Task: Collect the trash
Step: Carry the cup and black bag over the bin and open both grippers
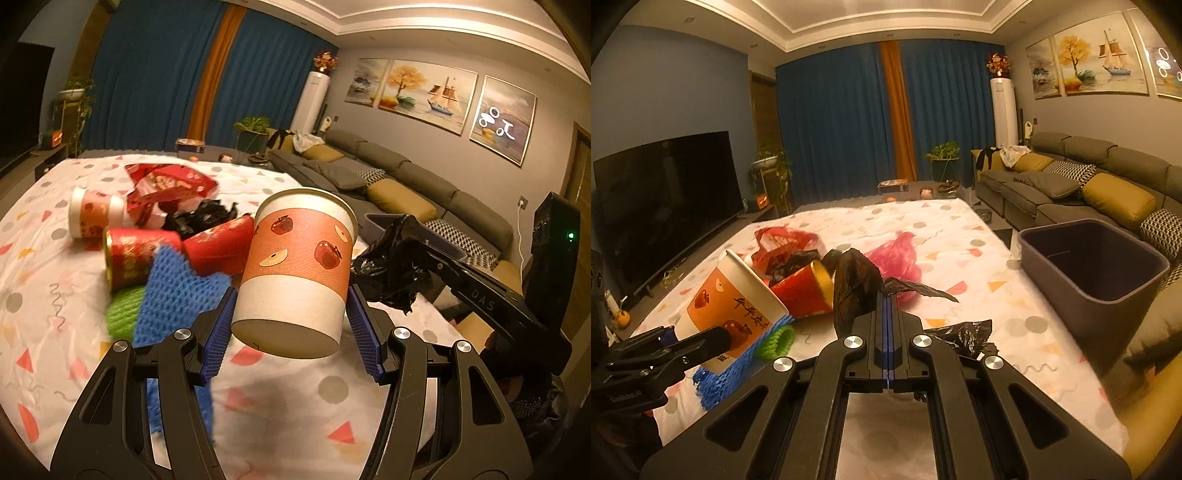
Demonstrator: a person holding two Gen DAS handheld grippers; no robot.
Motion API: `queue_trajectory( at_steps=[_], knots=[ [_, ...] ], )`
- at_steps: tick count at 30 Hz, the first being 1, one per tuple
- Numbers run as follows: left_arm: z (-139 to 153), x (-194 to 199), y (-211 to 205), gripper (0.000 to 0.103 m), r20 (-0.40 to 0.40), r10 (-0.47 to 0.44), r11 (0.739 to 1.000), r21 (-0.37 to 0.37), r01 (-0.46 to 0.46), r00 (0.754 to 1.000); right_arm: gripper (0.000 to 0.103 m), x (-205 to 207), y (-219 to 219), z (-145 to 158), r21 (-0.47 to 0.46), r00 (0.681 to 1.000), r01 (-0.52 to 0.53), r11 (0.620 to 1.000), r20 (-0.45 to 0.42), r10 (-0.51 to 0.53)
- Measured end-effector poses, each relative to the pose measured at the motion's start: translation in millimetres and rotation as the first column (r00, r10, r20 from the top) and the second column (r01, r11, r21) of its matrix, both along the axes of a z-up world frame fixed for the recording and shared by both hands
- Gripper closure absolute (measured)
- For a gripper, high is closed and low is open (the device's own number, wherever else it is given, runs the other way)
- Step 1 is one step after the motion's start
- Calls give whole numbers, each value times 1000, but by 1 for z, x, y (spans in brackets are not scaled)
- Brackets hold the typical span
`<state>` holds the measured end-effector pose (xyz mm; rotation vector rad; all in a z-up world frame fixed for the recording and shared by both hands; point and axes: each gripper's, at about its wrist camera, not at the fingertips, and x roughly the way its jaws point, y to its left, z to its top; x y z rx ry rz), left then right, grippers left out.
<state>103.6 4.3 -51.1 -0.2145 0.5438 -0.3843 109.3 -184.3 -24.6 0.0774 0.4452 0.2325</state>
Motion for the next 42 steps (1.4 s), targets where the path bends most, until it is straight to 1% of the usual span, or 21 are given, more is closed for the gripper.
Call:
queue_trajectory(
  at_steps=[7,11,15,18,21,25,29,36,42],
  knots=[
    [13,16,-28,45,18,-55,999,2,55,998,102,-1,-24,13,3,997,58,998,44,-58],
    [27,31,-55,45,41,-100,995,-2,100,994,102,1,-45,24,-7,991,111,994,79,-110],
    [42,49,-89,45,73,-148,989,2,148,986,102,6,-73,36,-12,975,191,982,123,-188],
    [52,61,-115,45,97,-177,984,11,177,979,102,14,-101,44,-6,956,257,966,147,-253],
    [58,78,-144,45,105,-213,977,2,214,971,102,27,-119,46,-5,943,301,954,148,-297],
    [62,101,-179,45,106,-257,966,-4,258,961,102,41,-146,41,-3,927,352,936,139,-349],
    [58,123,-209,45,92,-287,957,-9,289,953,102,56,-165,28,1,919,381,924,111,-379],
    [48,149,-243,45,72,-314,949,-11,316,947,102,79,-187,0,6,913,406,914,39,-406],
    [34,160,-258,45,49,-326,945,7,326,944,102,84,-190,-11,-3,911,412,911,20,-412]
  ],
)
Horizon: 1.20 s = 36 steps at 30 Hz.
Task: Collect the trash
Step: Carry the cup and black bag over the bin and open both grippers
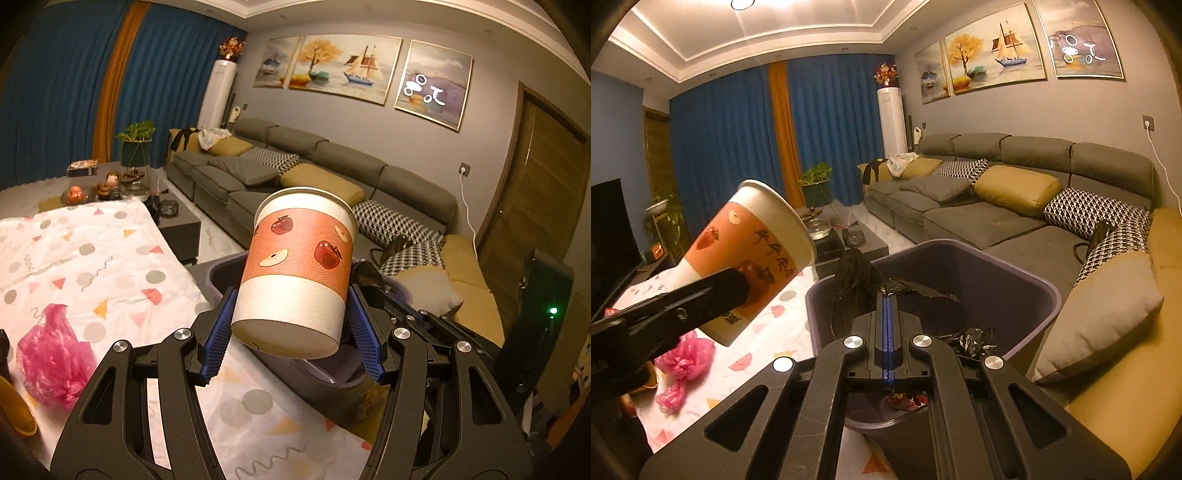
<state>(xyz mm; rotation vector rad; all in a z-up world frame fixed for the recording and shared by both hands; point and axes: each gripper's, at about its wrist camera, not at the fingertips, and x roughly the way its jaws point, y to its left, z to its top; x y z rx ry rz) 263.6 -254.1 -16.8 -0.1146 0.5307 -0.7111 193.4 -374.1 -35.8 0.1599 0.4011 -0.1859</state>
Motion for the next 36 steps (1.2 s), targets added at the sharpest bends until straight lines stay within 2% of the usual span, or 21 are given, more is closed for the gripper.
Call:
queue_trajectory(
  at_steps=[14,17,19,20,21,27,33,35,36],
  knots=[
    [-26,23,-17,45,-69,-7,1000,27,9,998,102,13,-9,-11,45,999,-22,999,-36,24],
    [-30,24,-19,45,-82,-10,1000,29,12,997,97,14,-13,-12,42,999,-22,999,-42,24],
    [-32,24,-22,45,-87,-13,999,33,16,996,85,13,-14,-12,41,999,-12,999,-43,14],
    [-33,25,-24,44,-92,-19,999,34,22,996,70,11,-16,-12,42,999,-2,999,-38,4],
    [-34,24,-25,44,-93,-21,999,33,24,995,65,8,-18,-11,38,999,14,999,-30,-13],
    [-45,25,-41,44,-119,-49,997,57,56,992,57,-14,-37,-8,49,994,107,993,10,-108],
    [-52,23,-51,43,-134,-61,993,94,74,989,54,-26,-37,-7,43,992,122,992,27,-123],
    [-53,23,-50,36,-133,-51,992,104,65,990,54,-28,-37,-5,48,991,126,991,33,-127],
    [-52,22,-48,35,-133,-45,993,102,58,990,53,-27,-37,-4,49,991,128,991,34,-129]
  ],
)
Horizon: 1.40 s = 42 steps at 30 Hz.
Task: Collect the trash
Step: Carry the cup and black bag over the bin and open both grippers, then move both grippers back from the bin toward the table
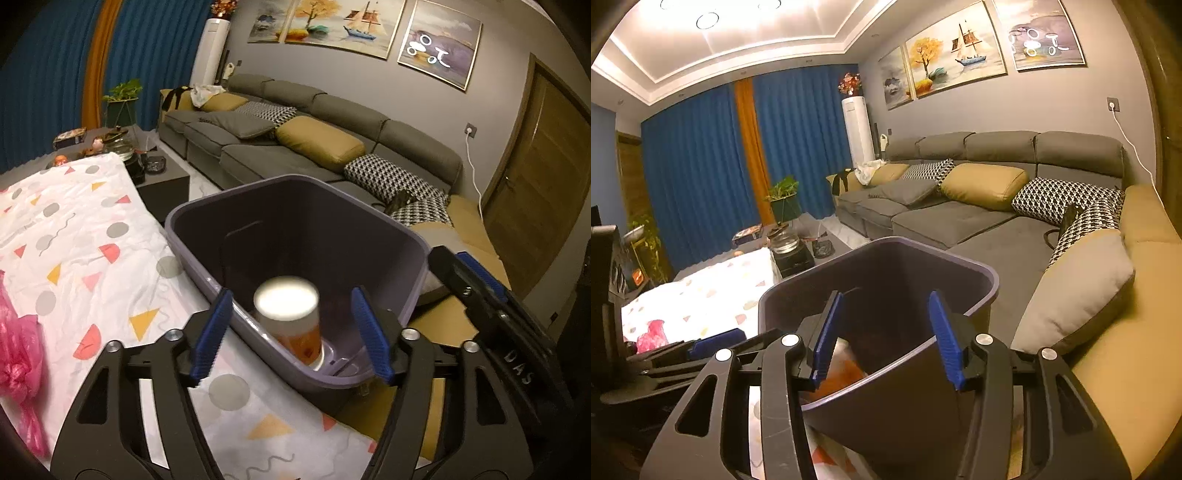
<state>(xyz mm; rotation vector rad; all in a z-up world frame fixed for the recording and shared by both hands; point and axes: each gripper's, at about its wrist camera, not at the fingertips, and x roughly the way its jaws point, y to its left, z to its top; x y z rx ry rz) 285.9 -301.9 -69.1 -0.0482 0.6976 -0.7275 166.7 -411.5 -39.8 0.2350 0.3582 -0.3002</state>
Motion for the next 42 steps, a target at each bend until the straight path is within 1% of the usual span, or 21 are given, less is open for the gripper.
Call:
queue_trajectory(
  at_steps=[3,4,5,8,10,12,14,18,19,25,28,30,31,32,35,37,38,41,42],
  knots=[
    [3,-4,11,32,3,36,999,0,-36,999,52,-5,3,3,-16,1000,7,1000,7,-7],
    [4,-6,14,28,7,43,999,-3,-43,999,51,-7,5,5,-22,1000,7,1000,12,-7],
    [6,-9,20,24,14,61,998,-9,-61,998,48,-9,6,7,-23,1000,5,1000,16,-4],
    [11,-25,39,17,42,119,993,-11,-119,992,41,-17,13,11,-33,1000,4,999,26,-3],
    [14,-39,55,15,63,165,986,-2,-165,984,36,-24,19,14,-39,999,2,999,35,-1],
    [18,-52,71,14,77,200,980,-9,-200,977,27,-30,27,17,-51,999,1,999,39,1],
    [22,-66,89,11,84,236,972,-19,-235,968,25,-36,37,19,-58,999,-12,998,36,14],
    [30,-93,129,9,101,320,947,-34,-318,942,20,-48,61,24,-79,998,-50,996,36,53],
    [31,-99,137,9,107,330,944,-39,-327,938,20,-52,69,25,-84,997,-64,994,37,67],
    [42,-141,201,7,160,433,901,-55,-430,887,19,-73,116,29,-116,989,-134,984,43,140],
    [42,-158,231,7,184,478,878,-53,-477,859,19,-82,144,28,-128,981,-182,975,45,189],
    [41,-170,253,7,210,512,855,-39,-516,833,19,-87,163,26,-140,974,-213,967,40,221],
    [39,-176,264,7,219,534,840,-29,-541,817,19,-89,173,25,-146,970,-231,962,41,239],
    [37,-182,277,7,224,555,825,-22,-565,801,19,-92,182,23,-148,966,-246,958,39,255],
    [31,-198,310,7,229,598,790,-7,-613,768,19,-96,205,19,-142,954,-287,947,40,296],
    [26,-208,329,7,240,627,763,4,-646,742,19,-99,220,18,-143,946,-313,939,42,321],
    [24,-212,340,7,238,645,745,12,-667,726,19,-99,226,17,-146,943,-322,935,42,331],
    [18,-219,362,7,213,674,722,13,-691,708,19,-97,243,16,-150,930,-357,922,37,366],
    [16,-220,367,7,209,677,720,13,-694,706,19,-98,249,16,-151,926,-366,918,35,375]
  ],
)
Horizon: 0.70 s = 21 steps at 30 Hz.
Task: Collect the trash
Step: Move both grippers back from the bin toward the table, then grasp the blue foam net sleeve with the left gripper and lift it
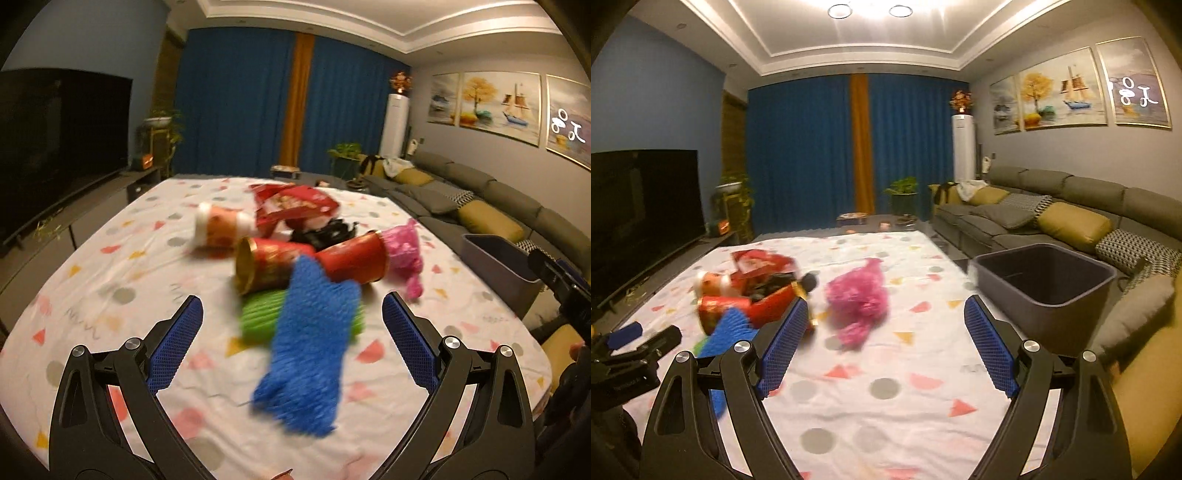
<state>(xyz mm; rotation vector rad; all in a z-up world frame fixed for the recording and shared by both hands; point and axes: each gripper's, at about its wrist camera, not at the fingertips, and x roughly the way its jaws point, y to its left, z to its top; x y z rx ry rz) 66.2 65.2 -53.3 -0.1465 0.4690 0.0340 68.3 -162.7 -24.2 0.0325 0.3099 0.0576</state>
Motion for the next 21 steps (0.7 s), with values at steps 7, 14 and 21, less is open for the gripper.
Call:
queue_trajectory(
  at_steps=[7,14,21],
  knots=[
    [-16,9,6,7,-67,-44,999,-32,42,997,19,0,22,-3,-23,999,-39,999,-9,39],
    [-31,26,-1,10,-147,-104,995,-26,101,984,19,7,26,-6,-30,998,-58,998,-24,57],
    [-41,43,-2,21,-227,-153,988,-35,149,962,19,20,32,-11,-35,996,-81,996,-48,79]
  ],
)
